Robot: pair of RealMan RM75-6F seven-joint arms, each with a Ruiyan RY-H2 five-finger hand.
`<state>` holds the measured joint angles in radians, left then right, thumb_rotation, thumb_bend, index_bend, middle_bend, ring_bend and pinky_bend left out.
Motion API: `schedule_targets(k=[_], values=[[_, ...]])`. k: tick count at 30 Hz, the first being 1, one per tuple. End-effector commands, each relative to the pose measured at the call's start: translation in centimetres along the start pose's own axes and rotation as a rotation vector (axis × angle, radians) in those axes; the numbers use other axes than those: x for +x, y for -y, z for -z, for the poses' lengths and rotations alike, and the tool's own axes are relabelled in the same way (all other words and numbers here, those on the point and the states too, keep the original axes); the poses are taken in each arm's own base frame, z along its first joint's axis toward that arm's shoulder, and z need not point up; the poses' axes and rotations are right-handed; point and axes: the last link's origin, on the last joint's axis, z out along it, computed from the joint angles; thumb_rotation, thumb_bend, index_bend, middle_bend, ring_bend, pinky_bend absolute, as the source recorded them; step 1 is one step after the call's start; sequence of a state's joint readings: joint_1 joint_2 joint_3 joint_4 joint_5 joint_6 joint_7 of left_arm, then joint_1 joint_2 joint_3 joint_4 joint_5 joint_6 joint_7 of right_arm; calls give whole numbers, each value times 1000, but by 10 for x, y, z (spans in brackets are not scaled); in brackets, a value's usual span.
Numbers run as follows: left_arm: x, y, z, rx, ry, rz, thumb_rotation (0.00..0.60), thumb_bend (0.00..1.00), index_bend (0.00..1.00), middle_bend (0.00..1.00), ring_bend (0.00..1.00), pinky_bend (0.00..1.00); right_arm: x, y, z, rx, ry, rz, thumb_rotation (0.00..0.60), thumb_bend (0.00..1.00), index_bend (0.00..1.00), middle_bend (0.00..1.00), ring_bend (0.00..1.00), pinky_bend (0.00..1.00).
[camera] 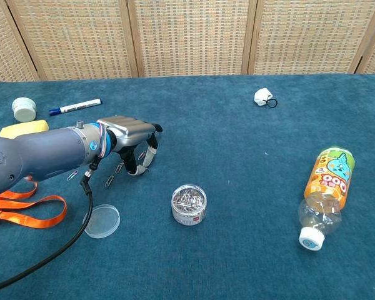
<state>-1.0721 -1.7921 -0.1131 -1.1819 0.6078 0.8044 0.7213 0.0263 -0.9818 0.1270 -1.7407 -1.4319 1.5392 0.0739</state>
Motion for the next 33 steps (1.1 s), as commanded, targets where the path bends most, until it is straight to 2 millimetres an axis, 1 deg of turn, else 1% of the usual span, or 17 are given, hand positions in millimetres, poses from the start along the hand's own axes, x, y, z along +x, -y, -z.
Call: schedule_targets(k=[1, 7, 11, 15, 17, 19, 21, 26, 28, 31, 33], values=[[1, 0, 0, 0, -3, 0, 600, 431, 679, 0, 0, 0, 0, 0, 0, 0, 0, -2, 600, 0, 0, 0, 0, 0], [11, 2, 3, -6, -26, 16, 600, 434, 682, 0, 0, 0, 1, 0, 0, 2, -2, -5, 600, 0, 0, 0, 0, 0], [23, 6, 10, -8, -51, 44, 600, 434, 682, 0, 0, 0, 2, 0, 1, 4, -4, -7, 600, 0, 0, 0, 0, 0], [40, 11, 21, -16, -84, 75, 600, 434, 682, 0, 0, 0, 2, 1, 2, 8, -5, -8, 600, 0, 0, 0, 0, 0], [49, 10, 29, -42, -106, 86, 600, 434, 682, 0, 0, 0, 2, 2, 3, 12, -6, -8, 600, 0, 0, 0, 0, 0], [54, 8, 38, -76, -118, 87, 600, 435, 682, 0, 0, 0, 3, 2, 3, 14, -7, -8, 600, 0, 0, 0, 0, 0], [54, 4, 46, -109, -119, 81, 600, 436, 682, 0, 0, 0, 3, 3, 4, 15, -8, -8, 600, 0, 0, 0, 0, 0], [49, -10, 66, -212, -89, 65, 600, 436, 682, 0, 0, 0, 2, 3, 4, 16, -8, -4, 600, 0, 0, 0, 0, 0], [46, -16, 71, -241, -77, 52, 600, 436, 682, 0, 0, 0, 2, 3, 4, 17, -7, -4, 600, 0, 0, 0, 0, 0], [38, -31, 79, -298, -42, 34, 600, 436, 682, 0, 0, 0, 2, 3, 4, 16, -7, -3, 600, 0, 0, 0, 0, 0], [34, -36, 80, -309, -35, 23, 600, 437, 682, 0, 0, 0, 2, 3, 4, 16, -10, -2, 600, 0, 0, 0, 0, 0]])
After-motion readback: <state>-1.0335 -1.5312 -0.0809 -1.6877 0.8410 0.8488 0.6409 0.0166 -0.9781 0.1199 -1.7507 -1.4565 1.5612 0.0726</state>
